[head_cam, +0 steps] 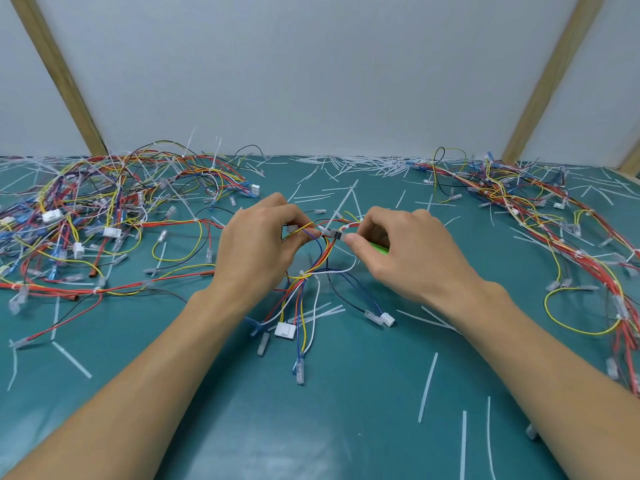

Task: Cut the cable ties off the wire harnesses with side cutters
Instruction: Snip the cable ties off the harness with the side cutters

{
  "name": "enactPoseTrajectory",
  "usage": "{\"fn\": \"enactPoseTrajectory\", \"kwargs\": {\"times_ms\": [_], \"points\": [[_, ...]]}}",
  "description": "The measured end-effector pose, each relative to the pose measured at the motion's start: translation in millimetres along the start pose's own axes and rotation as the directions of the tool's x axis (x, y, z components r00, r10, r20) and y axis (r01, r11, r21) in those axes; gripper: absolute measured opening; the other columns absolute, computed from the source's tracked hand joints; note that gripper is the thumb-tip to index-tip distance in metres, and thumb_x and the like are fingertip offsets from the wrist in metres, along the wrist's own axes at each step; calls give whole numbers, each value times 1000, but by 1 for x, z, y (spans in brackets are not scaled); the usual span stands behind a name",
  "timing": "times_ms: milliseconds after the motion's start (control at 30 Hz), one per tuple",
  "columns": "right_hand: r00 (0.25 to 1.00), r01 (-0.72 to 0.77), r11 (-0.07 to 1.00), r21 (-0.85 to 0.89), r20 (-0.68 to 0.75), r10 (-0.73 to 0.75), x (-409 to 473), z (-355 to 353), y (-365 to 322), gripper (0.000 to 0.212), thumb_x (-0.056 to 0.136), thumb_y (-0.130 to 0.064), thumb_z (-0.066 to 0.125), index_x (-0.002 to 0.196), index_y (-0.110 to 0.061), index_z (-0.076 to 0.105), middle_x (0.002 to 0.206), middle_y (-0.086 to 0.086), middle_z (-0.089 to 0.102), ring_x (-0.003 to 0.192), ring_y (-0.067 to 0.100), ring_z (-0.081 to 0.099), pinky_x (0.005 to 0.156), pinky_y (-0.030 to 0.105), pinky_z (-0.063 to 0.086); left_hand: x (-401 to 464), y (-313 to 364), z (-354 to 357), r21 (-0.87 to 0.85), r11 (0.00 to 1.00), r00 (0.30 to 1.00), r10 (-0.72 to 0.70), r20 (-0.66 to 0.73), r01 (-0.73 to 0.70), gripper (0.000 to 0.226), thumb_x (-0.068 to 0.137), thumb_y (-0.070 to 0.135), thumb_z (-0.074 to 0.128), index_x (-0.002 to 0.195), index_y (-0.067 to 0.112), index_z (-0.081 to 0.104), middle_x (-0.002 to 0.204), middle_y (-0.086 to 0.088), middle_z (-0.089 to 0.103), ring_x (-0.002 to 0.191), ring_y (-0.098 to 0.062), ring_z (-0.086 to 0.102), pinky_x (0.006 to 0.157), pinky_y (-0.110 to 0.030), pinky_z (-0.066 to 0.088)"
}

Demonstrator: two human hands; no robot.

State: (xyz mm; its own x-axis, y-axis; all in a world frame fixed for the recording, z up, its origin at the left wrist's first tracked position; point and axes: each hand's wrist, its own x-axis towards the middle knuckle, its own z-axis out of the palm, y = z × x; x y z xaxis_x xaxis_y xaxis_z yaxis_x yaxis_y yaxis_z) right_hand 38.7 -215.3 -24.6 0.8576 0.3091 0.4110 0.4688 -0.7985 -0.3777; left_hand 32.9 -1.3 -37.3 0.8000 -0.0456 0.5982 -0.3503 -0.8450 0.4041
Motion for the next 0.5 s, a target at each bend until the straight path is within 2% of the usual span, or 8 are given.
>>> {"fn": "enactPoseTrajectory", "kwargs": {"times_ms": [300, 433, 500], "points": [[1000, -20, 1000, -11, 15, 20, 1, 0, 3, 30, 94, -52, 59, 75, -29, 59, 68, -8, 66, 74, 21, 58, 70, 36, 50, -2, 3, 5, -82, 995, 998, -60, -16, 58, 13, 85, 42, 75, 84, 29, 75, 81, 7, 58, 72, -18, 52, 63, -31, 30], [996, -20, 994, -108, 89, 29, 0, 2, 2, 43, 99, -54, 45, 75, -22, 61, 65, -4, 60, 75, 23, 53, 56, 32, 32, -3, 3, 6, -130, 990, 998, -64, 1, 63, 12, 85, 39, 76, 84, 27, 76, 82, 6, 60, 74, -19, 53, 64, -38, 43], [990, -15, 992, -124, 141, 33, -1, 3, 1, 49, 101, -54, 37, 73, -19, 57, 66, -3, 57, 80, 26, 52, 58, 35, 34, -3, 3, 6, -143, 988, 998, -61, 9, 62, 13, 85, 38, 76, 85, 25, 76, 83, 6, 61, 74, -19, 53, 67, -42, 46]]}}
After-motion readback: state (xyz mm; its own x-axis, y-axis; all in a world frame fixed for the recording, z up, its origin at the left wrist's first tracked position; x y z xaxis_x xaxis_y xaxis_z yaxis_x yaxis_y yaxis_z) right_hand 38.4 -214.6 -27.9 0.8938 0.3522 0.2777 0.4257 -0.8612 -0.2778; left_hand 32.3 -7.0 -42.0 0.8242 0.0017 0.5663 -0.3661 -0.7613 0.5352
